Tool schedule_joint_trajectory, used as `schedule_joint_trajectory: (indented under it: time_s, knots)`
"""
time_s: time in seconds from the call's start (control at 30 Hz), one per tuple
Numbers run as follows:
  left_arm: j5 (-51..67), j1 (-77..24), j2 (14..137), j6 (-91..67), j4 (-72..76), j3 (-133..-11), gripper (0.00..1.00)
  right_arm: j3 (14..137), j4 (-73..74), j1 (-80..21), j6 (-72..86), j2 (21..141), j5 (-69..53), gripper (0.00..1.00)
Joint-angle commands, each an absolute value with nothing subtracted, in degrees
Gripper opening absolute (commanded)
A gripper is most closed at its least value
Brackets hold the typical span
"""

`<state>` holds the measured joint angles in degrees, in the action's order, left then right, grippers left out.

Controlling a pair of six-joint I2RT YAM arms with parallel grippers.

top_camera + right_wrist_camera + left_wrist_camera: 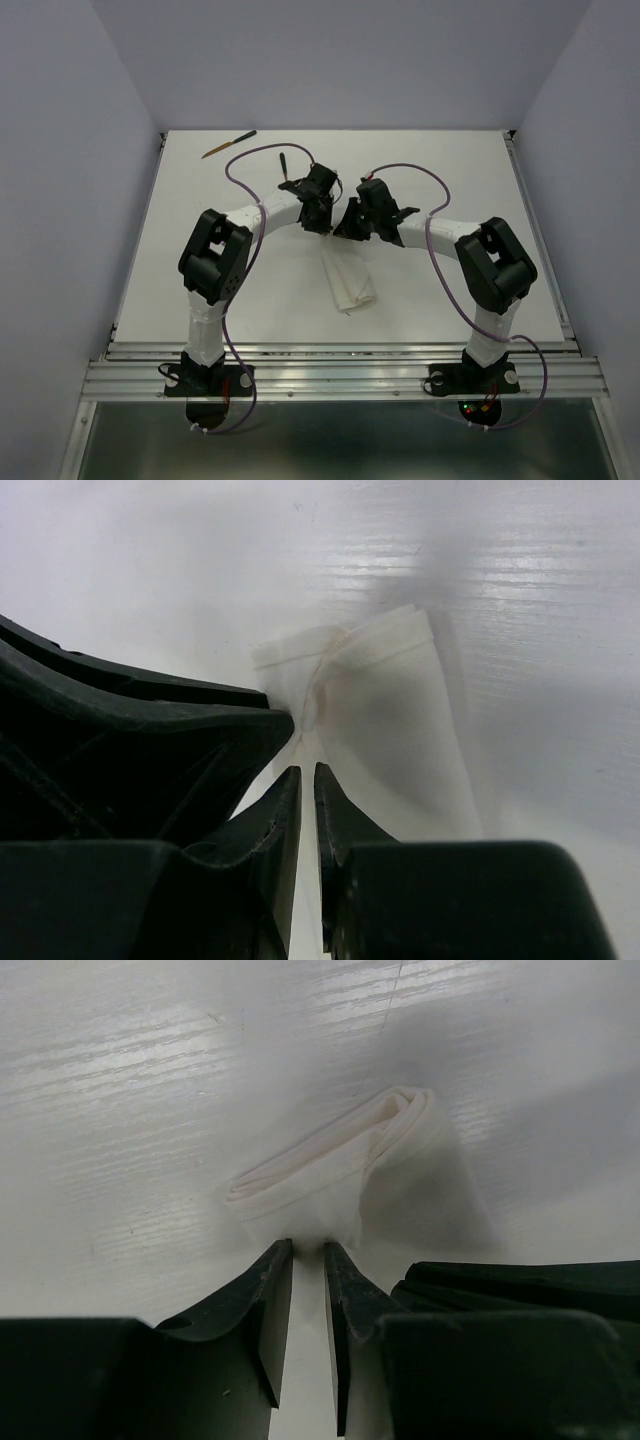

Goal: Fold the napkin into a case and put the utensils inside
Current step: Grasp the top corner of the smaller rectangle folded napkin from the folded napkin.

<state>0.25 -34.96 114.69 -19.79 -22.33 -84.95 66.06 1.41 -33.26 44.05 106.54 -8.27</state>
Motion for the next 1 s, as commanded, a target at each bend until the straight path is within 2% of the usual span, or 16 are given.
schedule_joint_trajectory:
  time_s: [0.0,0.53,0.7,0.97]
  knots:
    - [-0.53,-35.86,111.71,-17.67,-22.15,-85.96,0.32,67.68,-1.50,-32.70,44.65,107.05,-8.88,0.16]
    - [2.81,-36.04,111.27,-16.52,-20.57,-84.82,0.35,67.85,-1.67,-32.70,44.91,107.31,-9.05,0.16]
    - [3.86,-36.04,111.09,-16.00,-20.13,-84.64,0.25,67.68,-1.67,-32.70,44.91,107.14,-8.96,0.16]
    - [3.69,-36.12,111.45,-15.73,-20.39,-84.73,0.27,67.50,-1.67,-32.70,45.00,107.23,-8.79,0.16]
